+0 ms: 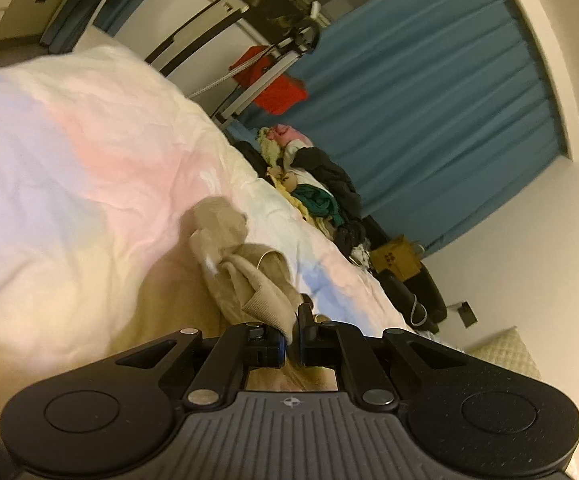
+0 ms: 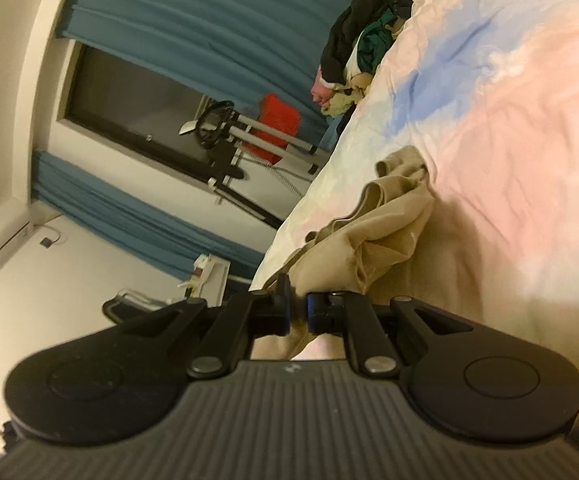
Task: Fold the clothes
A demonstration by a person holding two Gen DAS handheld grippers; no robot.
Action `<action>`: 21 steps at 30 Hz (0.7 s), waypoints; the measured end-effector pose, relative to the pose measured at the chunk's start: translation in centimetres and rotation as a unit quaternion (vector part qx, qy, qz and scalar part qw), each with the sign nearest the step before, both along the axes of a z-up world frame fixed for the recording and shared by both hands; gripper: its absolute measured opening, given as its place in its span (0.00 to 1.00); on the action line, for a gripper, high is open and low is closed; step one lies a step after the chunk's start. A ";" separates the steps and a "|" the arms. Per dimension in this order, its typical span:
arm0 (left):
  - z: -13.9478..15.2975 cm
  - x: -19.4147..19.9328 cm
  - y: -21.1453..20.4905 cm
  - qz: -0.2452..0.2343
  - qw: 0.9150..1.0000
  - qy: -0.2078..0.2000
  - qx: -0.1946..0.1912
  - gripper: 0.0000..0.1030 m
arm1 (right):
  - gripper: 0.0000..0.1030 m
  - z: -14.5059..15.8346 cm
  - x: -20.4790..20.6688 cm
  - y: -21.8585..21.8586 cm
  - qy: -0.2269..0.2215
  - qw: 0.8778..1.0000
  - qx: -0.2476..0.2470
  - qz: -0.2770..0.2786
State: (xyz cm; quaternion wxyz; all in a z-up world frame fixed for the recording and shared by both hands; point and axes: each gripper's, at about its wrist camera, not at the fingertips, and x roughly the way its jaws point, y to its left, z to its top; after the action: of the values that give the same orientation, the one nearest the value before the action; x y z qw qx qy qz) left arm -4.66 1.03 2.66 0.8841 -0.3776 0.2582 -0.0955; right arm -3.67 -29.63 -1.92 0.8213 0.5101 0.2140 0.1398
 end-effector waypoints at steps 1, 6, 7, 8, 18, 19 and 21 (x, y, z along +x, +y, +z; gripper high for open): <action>0.3 -1.2 -0.2 -0.001 1.000 -0.004 0.005 0.06 | 0.11 0.1 -1.5 0.0 -0.005 1.000 0.001 -0.001; 1.3 -1.1 -1.0 -0.005 0.999 -0.007 0.032 0.07 | 0.11 0.1 -3.7 0.1 0.000 1.000 -0.007 -0.019; 1.5 -0.2 -1.3 0.000 0.999 -0.008 0.041 0.07 | 0.11 0.1 -2.7 0.1 0.003 1.000 -0.008 -0.022; 1.8 0.6 -1.6 0.006 0.999 -0.008 0.052 0.08 | 0.11 0.3 -1.6 0.2 0.002 1.000 -0.012 -0.026; -1.6 16.4 -4.6 0.032 0.986 0.061 0.153 0.12 | 0.13 -2.2 14.1 0.2 0.103 0.993 -0.006 -0.057; -2.3 17.4 -4.7 0.029 0.984 0.063 0.161 0.12 | 0.13 -2.8 15.2 0.1 0.112 0.992 -0.006 -0.056; -3.8 19.0 -4.7 0.021 0.983 0.073 0.166 0.12 | 0.13 -4.4 17.0 -0.1 0.122 0.991 -0.003 -0.056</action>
State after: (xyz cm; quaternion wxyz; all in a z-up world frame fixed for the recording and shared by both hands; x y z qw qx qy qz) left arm 14.35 -3.63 -1.12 0.9150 -0.2369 0.3266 -0.0052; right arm 13.29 -29.77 -6.34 0.7971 0.5316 0.2847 0.0298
